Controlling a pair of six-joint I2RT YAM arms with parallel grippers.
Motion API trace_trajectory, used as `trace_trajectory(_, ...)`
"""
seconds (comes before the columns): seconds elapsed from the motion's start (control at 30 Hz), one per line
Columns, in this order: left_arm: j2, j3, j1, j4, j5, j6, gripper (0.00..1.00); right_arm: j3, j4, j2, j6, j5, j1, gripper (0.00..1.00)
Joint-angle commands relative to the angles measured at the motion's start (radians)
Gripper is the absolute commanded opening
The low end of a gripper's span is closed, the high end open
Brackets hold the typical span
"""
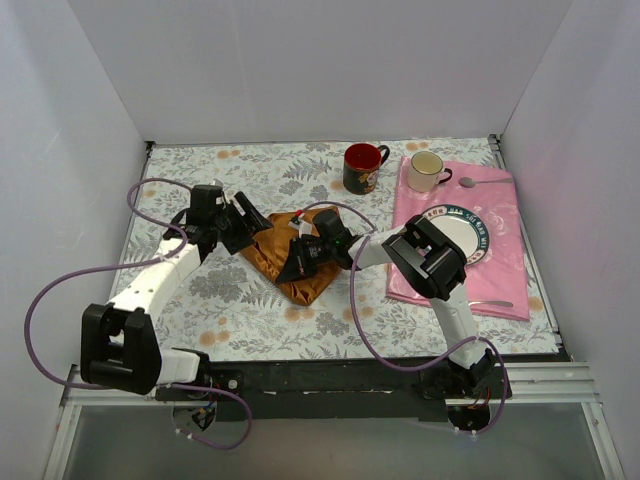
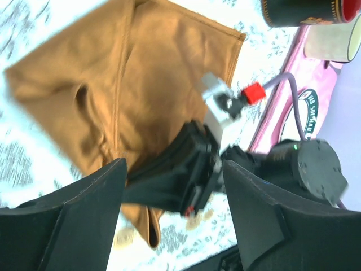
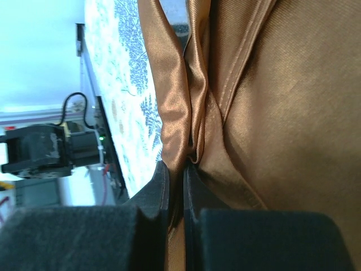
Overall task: Fold the napkin, place the utensils inside, and roll it up
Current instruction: Roll the napkin with the utensil
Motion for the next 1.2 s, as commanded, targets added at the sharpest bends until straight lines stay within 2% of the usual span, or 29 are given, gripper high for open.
trace_trajectory(0.0,-0.103,-0.04,0.003,-0.262,-0.07,-0.074,0.69,-0.039,0.069,0.046,0.149,-0.055,-0.014,0.01)
trace_trajectory(0.07,-0.126,-0.124,0.003,-0.268,-0.02,-0.174,0.69,-0.041,0.098,0.052,0.183,-0.066,-0.019,0.01)
trace_trajectory(0.13,-0.122,-0.208,0.003,-0.209,0.033,-0.223,0.69,-0.042,0.127,0.054,0.194,-0.073,-0.02,0.01)
trace_trajectory(0.23,-0.064,-0.245,0.003,-0.111,0.103,-0.307,0.7,-0.049,0.153,0.049,0.212,-0.08,-0.02,0.01)
trace_trajectory(0.5,-0.014,-0.313,0.003,0.073,0.064,-0.421,0.7,-0.072,0.225,0.036,0.265,-0.104,-0.025,0.01)
trace_trajectory(0.67,0.047,-0.311,0.002,0.103,0.044,-0.455,0.67,-0.087,0.317,0.052,0.335,-0.119,-0.026,0.01)
trace_trajectory(0.9,0.148,-0.298,-0.021,0.094,0.006,-0.481,0.59,-0.079,0.339,0.059,0.357,-0.121,-0.026,0.01)
trace_trajectory(1.0,0.181,-0.287,-0.035,0.092,-0.047,-0.472,0.51,-0.079,0.349,0.063,0.366,-0.124,-0.026,0.01)
trace_trajectory(1.03,0.194,-0.284,-0.038,0.092,-0.054,-0.467,0.44,-0.082,0.351,0.063,0.366,-0.124,-0.026,0.01)
trace_trajectory(1.13,0.204,-0.281,-0.04,0.084,-0.114,-0.441,0.34,-0.084,0.349,0.062,0.363,-0.126,-0.026,0.01)
trace_trajectory(1.17,0.207,-0.284,-0.04,0.087,-0.131,-0.429,0.26,-0.082,0.346,0.063,0.361,-0.126,-0.026,0.01)
